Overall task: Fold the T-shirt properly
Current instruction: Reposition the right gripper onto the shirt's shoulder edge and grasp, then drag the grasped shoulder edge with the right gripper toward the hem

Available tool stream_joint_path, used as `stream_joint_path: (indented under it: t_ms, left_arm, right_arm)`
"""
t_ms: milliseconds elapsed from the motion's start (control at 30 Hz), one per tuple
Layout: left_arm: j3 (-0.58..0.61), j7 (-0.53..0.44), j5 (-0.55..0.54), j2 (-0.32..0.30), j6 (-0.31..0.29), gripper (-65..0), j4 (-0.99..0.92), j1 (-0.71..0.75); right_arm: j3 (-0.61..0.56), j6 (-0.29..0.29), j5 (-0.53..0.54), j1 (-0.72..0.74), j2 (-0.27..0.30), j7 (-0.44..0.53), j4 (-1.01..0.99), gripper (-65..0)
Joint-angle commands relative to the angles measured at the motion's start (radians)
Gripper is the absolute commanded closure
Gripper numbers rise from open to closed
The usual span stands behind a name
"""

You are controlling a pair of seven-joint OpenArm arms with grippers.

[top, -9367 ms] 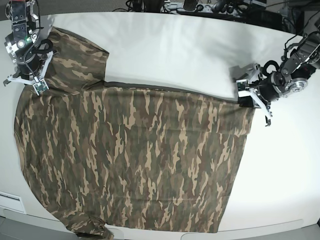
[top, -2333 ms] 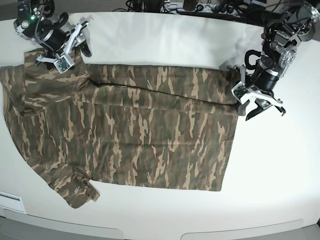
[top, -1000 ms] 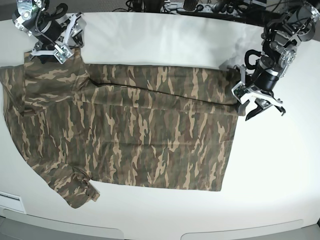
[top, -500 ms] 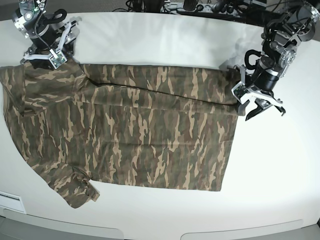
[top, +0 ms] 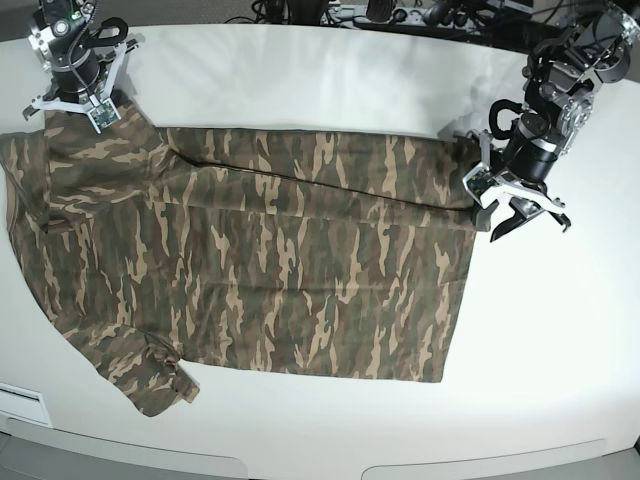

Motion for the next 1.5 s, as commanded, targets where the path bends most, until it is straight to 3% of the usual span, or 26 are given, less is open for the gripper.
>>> stream_joint_path:
  t_ms: [0,200,300,467,800,967,1167,1300,1467]
  left_arm:
    - [-0.009,-0.019,0.011,-0.017,0.016,-22.2,0.014,-0.009]
    - [-0.009,-0.019,0.011,-0.017,0.016,-22.2,0.014,-0.010]
    - [-0.009,-0.019,0.011,-0.017,0.016,-22.2,0.014,-0.010]
    - [-0.009,-0.019,0.011,-0.017,0.016,-22.2,0.014,-0.009]
    - [-0.009,-0.018,0.011,-0.018,0.015,-22.2,0.014,-0.009]
    - [-0.009,-0.018,0.010,-0.018,0.015,-22.2,0.014,-0.009]
    - [-0.009,-0.011,0.010,-0.021,0.015,-22.2,0.014,-0.009]
    - [-0.009,-0.011,0.010,-0.020,0.015,-22.2,0.014,-0.009]
    - [-0.009,-0.011,0.010,-0.020,0.015,-22.2,0.016,-0.009]
  right_arm:
    - [0.001,0.000,-0.018,-0.016,0.009,-0.038,-0.008,0.0]
    - [0.001,-0.095,-0.128,-0.013,0.009,0.005,-0.008,0.0]
    - [0.001,-0.122,-0.119,-0.002,0.009,0.038,-0.008,0.0]
    - [0.001,-0.099,-0.037,0.082,0.009,0.070,-0.008,0.0]
    - [0.001,-0.090,-0.029,0.300,0.009,0.072,-0.008,0.0]
    - [0.001,-0.057,0.095,0.394,0.009,0.071,-0.008,0.0]
    - [0.001,-0.030,0.113,0.409,0.009,0.018,-0.008,0.0]
    - [0.001,-0.045,0.113,0.408,0.009,0.070,-0.008,0.0]
    - [0.001,-0.024,0.127,0.436,0.008,0.108,-0.008,0.0]
